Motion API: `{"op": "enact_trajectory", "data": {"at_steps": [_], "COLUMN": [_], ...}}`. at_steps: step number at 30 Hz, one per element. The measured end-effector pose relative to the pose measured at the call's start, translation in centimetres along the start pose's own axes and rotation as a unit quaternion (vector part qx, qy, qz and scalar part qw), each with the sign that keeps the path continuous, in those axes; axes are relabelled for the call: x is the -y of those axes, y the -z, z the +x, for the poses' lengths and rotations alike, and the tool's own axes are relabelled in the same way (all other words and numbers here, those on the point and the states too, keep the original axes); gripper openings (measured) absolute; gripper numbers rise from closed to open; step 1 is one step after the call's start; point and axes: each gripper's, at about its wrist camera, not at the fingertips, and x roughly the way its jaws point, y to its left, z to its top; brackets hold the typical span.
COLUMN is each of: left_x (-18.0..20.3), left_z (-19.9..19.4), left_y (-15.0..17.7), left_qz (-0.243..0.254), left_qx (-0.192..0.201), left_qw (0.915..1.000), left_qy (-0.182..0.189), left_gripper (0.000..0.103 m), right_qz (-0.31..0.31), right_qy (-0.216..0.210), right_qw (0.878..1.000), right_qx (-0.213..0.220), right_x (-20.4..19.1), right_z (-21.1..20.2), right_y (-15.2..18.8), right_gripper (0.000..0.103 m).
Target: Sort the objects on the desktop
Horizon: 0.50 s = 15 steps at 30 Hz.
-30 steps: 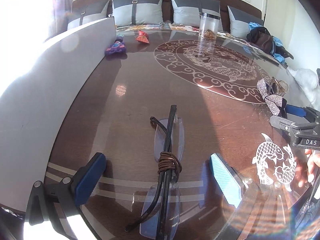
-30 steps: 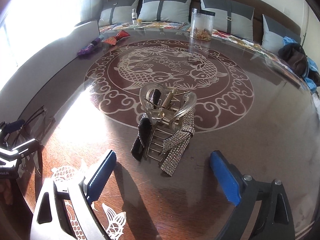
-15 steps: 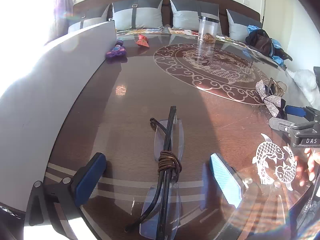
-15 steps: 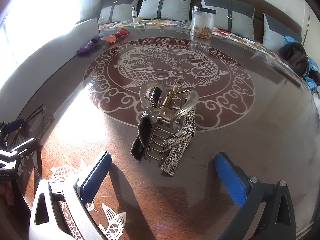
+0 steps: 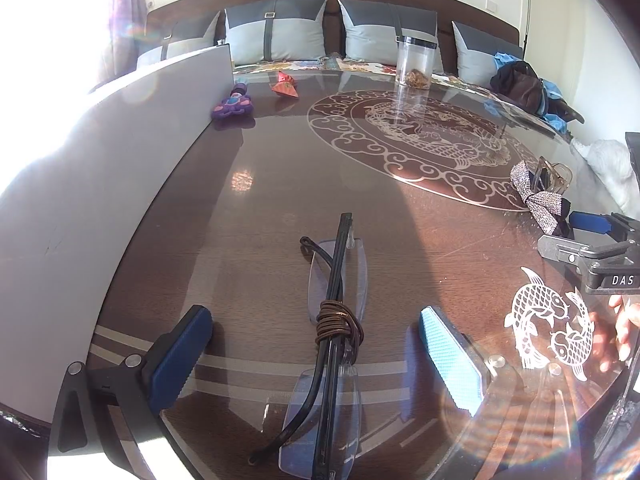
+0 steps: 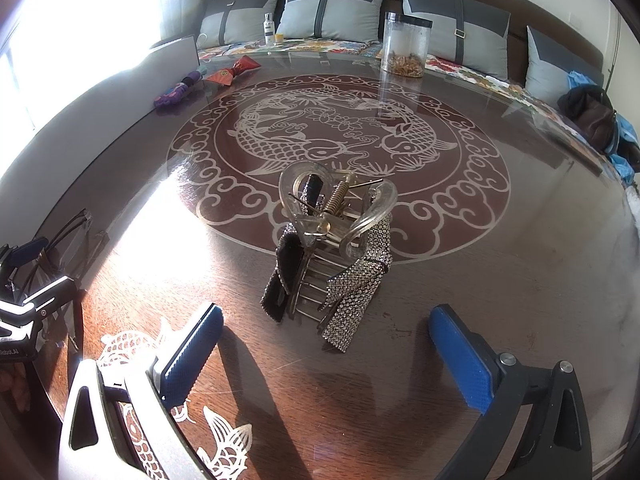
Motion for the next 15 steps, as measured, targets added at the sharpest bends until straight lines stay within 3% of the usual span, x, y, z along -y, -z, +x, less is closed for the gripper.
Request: {"op": "enact_trajectory", "data": {"at_steps": [15], "left_x": [-0.01], "left_z": [0.0], "left_y": [0.14], "left_qz": [0.0], "left_qx": [0.001], "left_qw": [1.0], "left_qy": [0.0], "left_gripper": [0.103], "right_qz": [0.0], "right_qy": [0.0], "right_qw": [1.0], "right_qx": [0.0], "right_x": [-0.02], "right_z": [-0.03], "right_y": [0.0], "right_gripper": [0.103]}}
